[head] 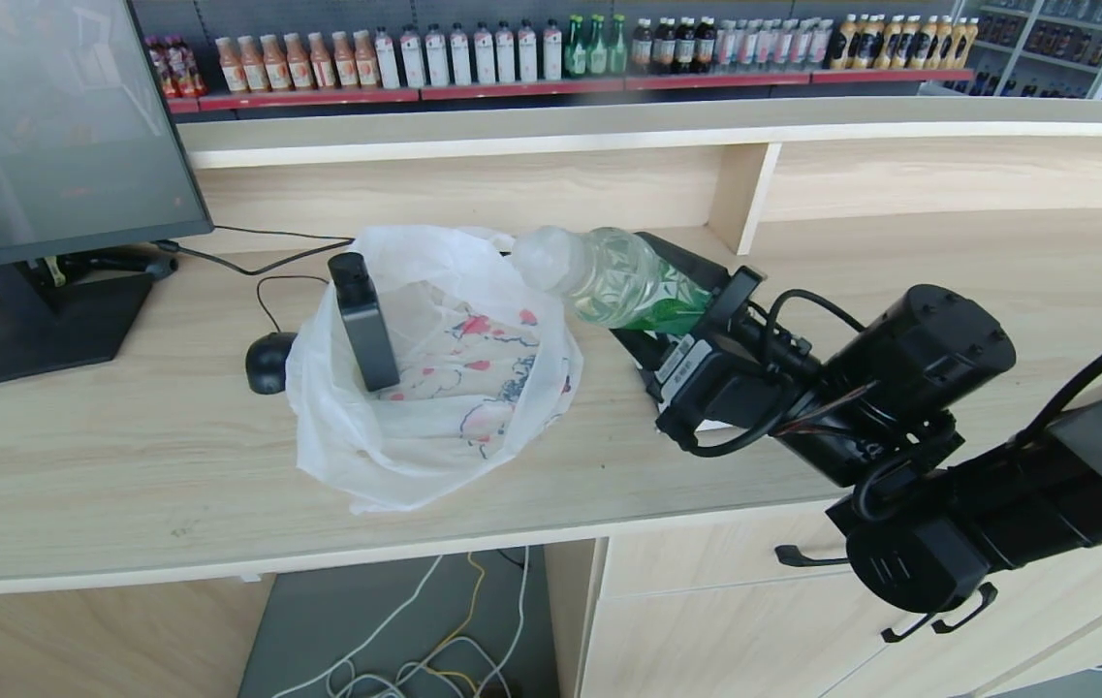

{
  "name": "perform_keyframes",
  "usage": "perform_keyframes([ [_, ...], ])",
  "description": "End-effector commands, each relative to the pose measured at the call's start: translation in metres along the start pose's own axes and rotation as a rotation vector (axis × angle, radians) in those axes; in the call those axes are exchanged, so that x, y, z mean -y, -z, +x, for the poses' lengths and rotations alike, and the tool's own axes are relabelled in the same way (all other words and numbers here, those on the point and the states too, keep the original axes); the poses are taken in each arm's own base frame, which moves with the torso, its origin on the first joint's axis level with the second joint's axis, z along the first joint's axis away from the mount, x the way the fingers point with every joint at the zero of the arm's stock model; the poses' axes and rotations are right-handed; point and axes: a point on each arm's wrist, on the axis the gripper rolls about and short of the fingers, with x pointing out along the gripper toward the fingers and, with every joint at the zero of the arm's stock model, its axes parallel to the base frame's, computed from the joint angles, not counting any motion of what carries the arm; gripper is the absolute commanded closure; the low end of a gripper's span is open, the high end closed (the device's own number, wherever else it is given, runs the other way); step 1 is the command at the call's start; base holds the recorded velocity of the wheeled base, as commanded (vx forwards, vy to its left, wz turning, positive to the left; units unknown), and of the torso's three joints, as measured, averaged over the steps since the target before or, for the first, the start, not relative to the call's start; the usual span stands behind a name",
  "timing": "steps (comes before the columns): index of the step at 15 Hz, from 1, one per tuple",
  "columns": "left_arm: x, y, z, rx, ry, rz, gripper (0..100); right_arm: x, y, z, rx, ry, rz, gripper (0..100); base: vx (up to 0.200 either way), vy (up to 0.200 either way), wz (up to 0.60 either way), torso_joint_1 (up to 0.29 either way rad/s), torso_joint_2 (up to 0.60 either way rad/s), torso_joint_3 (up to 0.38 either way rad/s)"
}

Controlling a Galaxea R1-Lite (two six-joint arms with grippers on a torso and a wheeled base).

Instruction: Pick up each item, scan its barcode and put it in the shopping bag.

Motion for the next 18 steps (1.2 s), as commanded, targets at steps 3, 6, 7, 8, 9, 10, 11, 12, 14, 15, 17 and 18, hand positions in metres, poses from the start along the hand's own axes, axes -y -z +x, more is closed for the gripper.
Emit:
perform_keyframes([
  [3, 0.0, 0.0, 0.0, 0.0, 0.0, 0.0, 0, 0.001, -0.001, 0.001, 0.005, 0.006, 0.001, 100, 0.0, 0.0, 0.0, 0.0, 0.0, 0.0],
  [6, 0.0, 0.0, 0.0, 0.0, 0.0, 0.0, 0, 0.002, -0.001, 0.002, 0.007, 0.008, 0.005, 100, 0.0, 0.0, 0.0, 0.0, 0.0, 0.0],
  [7, 0.0, 0.0, 0.0, 0.0, 0.0, 0.0, 0, 0.002, -0.001, 0.002, 0.007, 0.008, 0.008, 100, 0.0, 0.0, 0.0, 0.0, 0.0, 0.0],
  [8, 0.0, 0.0, 0.0, 0.0, 0.0, 0.0, 0, 0.002, -0.001, 0.002, 0.006, 0.01, 0.009, 100, 0.0, 0.0, 0.0, 0.0, 0.0, 0.0],
  [9, 0.0, 0.0, 0.0, 0.0, 0.0, 0.0, 0, 0.003, -0.001, 0.003, 0.009, 0.016, 0.019, 100, 0.0, 0.0, 0.0, 0.0, 0.0, 0.0],
  [10, 0.0, 0.0, 0.0, 0.0, 0.0, 0.0, 0, 0.007, -0.002, 0.006, 0.017, 0.033, 0.024, 100, 0.0, 0.0, 0.0, 0.0, 0.0, 0.0],
  [11, 0.0, 0.0, 0.0, 0.0, 0.0, 0.0, 0, 0.012, -0.003, 0.009, 0.023, 0.054, 0.027, 100, 0.0, 0.0, 0.0, 0.0, 0.0, 0.0],
  [12, 0.0, 0.0, 0.0, 0.0, 0.0, 0.0, 0, 0.015, -0.004, 0.01, 0.004, 0.075, 0.042, 100, 0.0, 0.0, 0.0, 0.0, 0.0, 0.0],
  [14, 0.0, 0.0, 0.0, 0.0, 0.0, 0.0, 0, 0.02, -0.009, 0.012, -0.041, 0.125, 0.089, 100, 0.0, 0.0, 0.0, 0.0, 0.0, 0.0],
  [15, 0.0, 0.0, 0.0, 0.0, 0.0, 0.0, 0, 0.026, -0.012, 0.014, -0.057, 0.159, 0.104, 100, 0.0, 0.0, 0.0, 0.0, 0.0, 0.0],
  [17, 0.0, 0.0, 0.0, 0.0, 0.0, 0.0, 0, 0.032, -0.023, 0.016, -0.109, 0.225, 0.171, 100, 0.0, 0.0, 0.0, 0.0, 0.0, 0.0],
  [18, 0.0, 0.0, 0.0, 0.0, 0.0, 0.0, 0, 0.032, -0.026, 0.017, -0.126, 0.244, 0.211, 100, 0.0, 0.0, 0.0, 0.0, 0.0, 0.0],
])
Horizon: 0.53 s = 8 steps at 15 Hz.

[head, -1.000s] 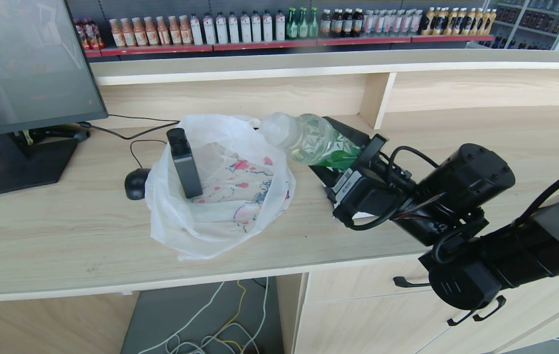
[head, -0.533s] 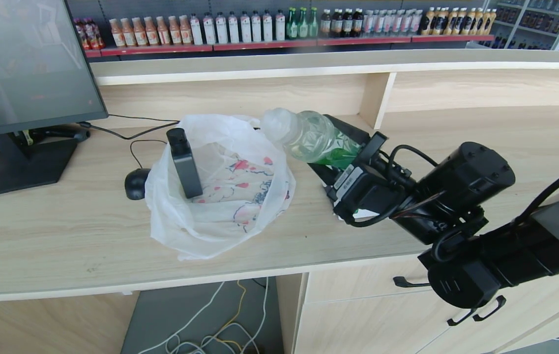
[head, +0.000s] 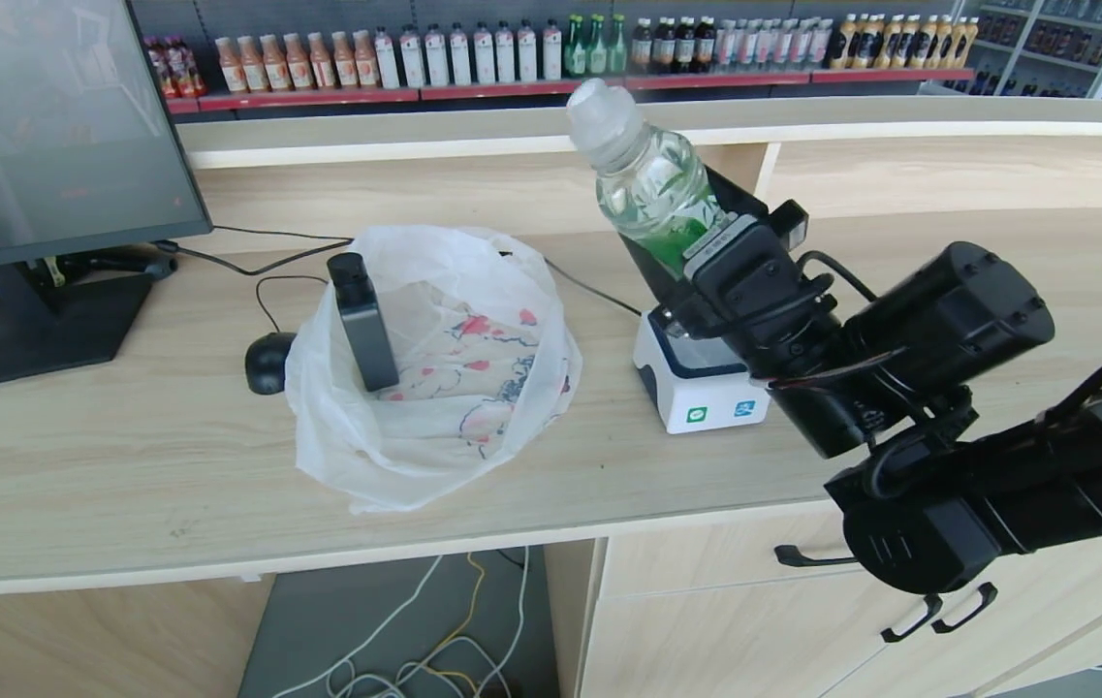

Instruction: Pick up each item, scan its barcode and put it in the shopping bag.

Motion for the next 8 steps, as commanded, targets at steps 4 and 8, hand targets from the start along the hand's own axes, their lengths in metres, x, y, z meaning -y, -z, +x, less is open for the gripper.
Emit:
perform_keyframes([
  [4, 0.0, 0.0, 0.0, 0.0, 0.0, 0.0, 0, 0.007, -0.009, 0.002, -0.016, 0.061, 0.222, 100, 0.0, 0.0, 0.0, 0.0, 0.0, 0.0],
  [8, 0.0, 0.0, 0.0, 0.0, 0.0, 0.0, 0, 0.022, -0.013, 0.003, -0.055, 0.168, 0.405, 100, 0.0, 0.0, 0.0, 0.0, 0.0, 0.0],
])
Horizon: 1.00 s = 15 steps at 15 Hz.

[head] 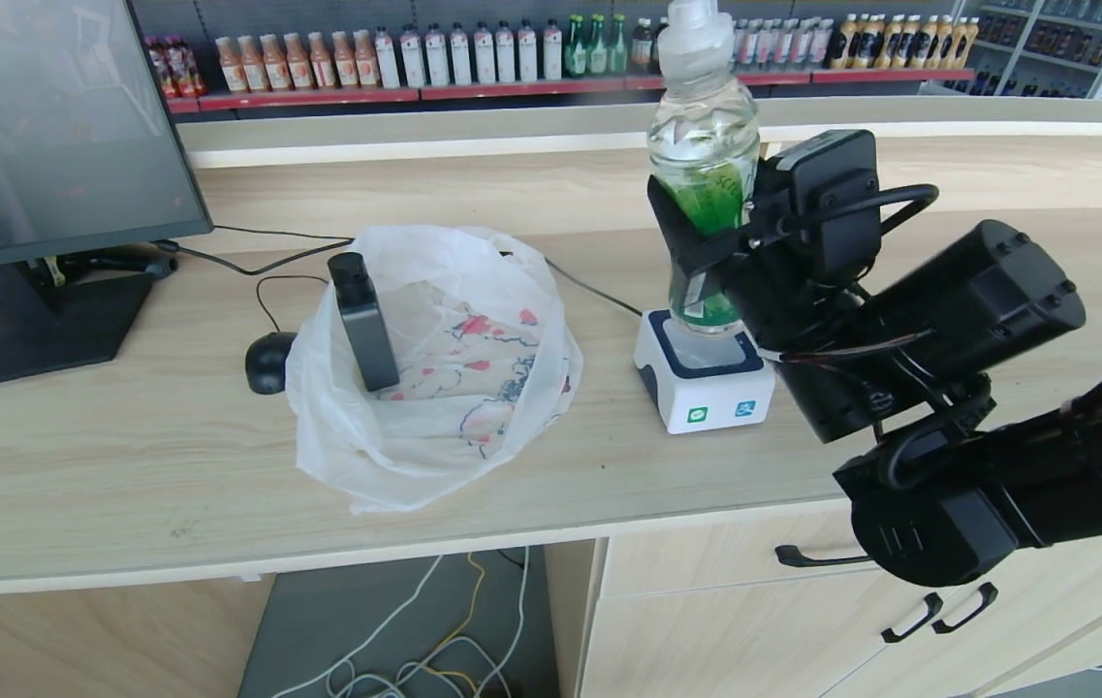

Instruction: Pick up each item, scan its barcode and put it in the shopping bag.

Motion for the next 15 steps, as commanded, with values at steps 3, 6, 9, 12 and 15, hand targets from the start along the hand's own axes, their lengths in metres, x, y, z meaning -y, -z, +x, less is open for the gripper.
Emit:
perform_keyframes([
  [3, 0.0, 0.0, 0.0, 0.0, 0.0, 0.0, 0, 0.024, -0.009, 0.001, 0.015, 0.075, 0.128, 100, 0.0, 0.0, 0.0, 0.0, 0.0, 0.0],
  [6, 0.0, 0.0, 0.0, 0.0, 0.0, 0.003, 0, 0.036, -0.011, -0.012, -0.041, 0.168, 0.237, 100, 0.0, 0.0, 0.0, 0.0, 0.0, 0.0],
  [9, 0.0, 0.0, 0.0, 0.0, 0.0, 0.002, 0, 0.041, -0.013, -0.037, -0.104, 0.15, 0.276, 100, 0.0, 0.0, 0.0, 0.0, 0.0, 0.0],
  [12, 0.0, 0.0, 0.0, 0.0, 0.0, 0.002, 0, 0.046, -0.027, -0.028, -0.033, 0.159, 0.282, 100, 0.0, 0.0, 0.0, 0.0, 0.0, 0.0],
  [15, 0.0, 0.0, 0.0, 0.0, 0.0, 0.002, 0, 0.046, -0.023, -0.033, -0.053, 0.157, 0.35, 100, 0.0, 0.0, 0.0, 0.0, 0.0, 0.0],
])
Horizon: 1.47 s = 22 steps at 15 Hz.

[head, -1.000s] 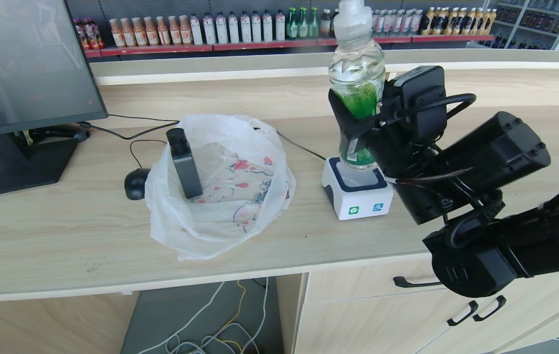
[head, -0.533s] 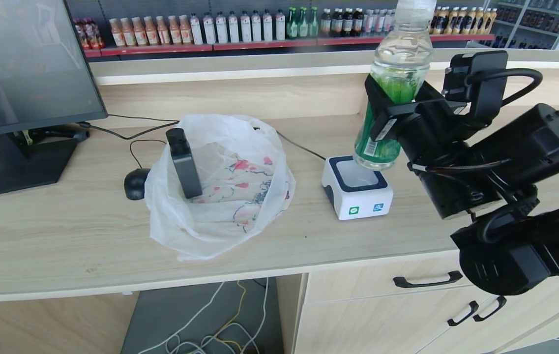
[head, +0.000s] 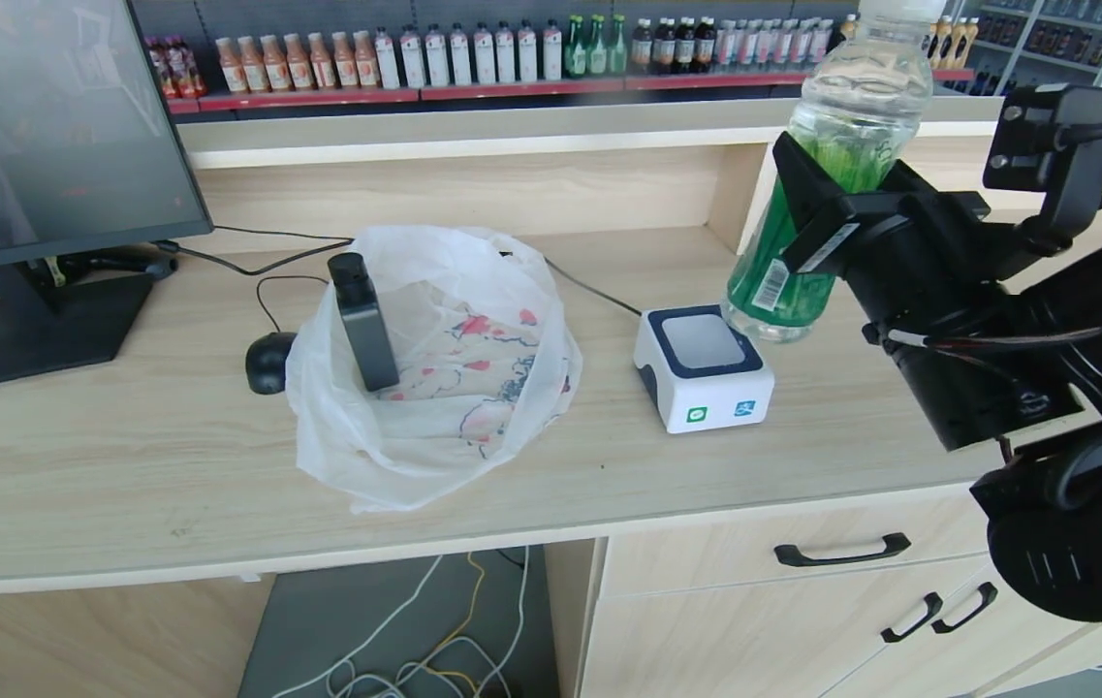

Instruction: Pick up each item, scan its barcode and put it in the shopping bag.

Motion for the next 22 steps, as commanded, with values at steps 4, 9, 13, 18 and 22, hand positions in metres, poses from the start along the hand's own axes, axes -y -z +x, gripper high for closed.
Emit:
perform_keyframes([
  [4, 0.0, 0.0, 0.0, 0.0, 0.0, 0.0, 0, 0.014, 0.001, -0.001, -0.009, 0.037, 0.012, 100, 0.0, 0.0, 0.0, 0.0, 0.0, 0.0],
  [9, 0.0, 0.0, 0.0, 0.0, 0.0, 0.0, 0, 0.022, 0.003, 0.0, -0.011, 0.059, 0.0, 100, 0.0, 0.2, 0.0, 0.001, 0.0, 0.004],
  [13, 0.0, 0.0, 0.0, 0.0, 0.0, -0.003, 0, 0.022, 0.007, 0.001, -0.019, 0.058, 0.0, 100, 0.0, 0.2, 0.0, 0.005, 0.01, 0.001],
  [18, 0.0, 0.0, 0.0, 0.0, 0.0, -0.003, 0, 0.022, 0.007, 0.0, -0.022, 0.057, -0.003, 100, 0.0, 0.2, 0.0, 0.001, 0.0, -0.002],
  [22, 0.0, 0.0, 0.0, 0.0, -0.002, -0.002, 0, 0.022, 0.012, -0.002, -0.04, 0.056, -0.005, 100, 0.0, 0.05, 0.0, -0.001, 0.0, 0.001],
])
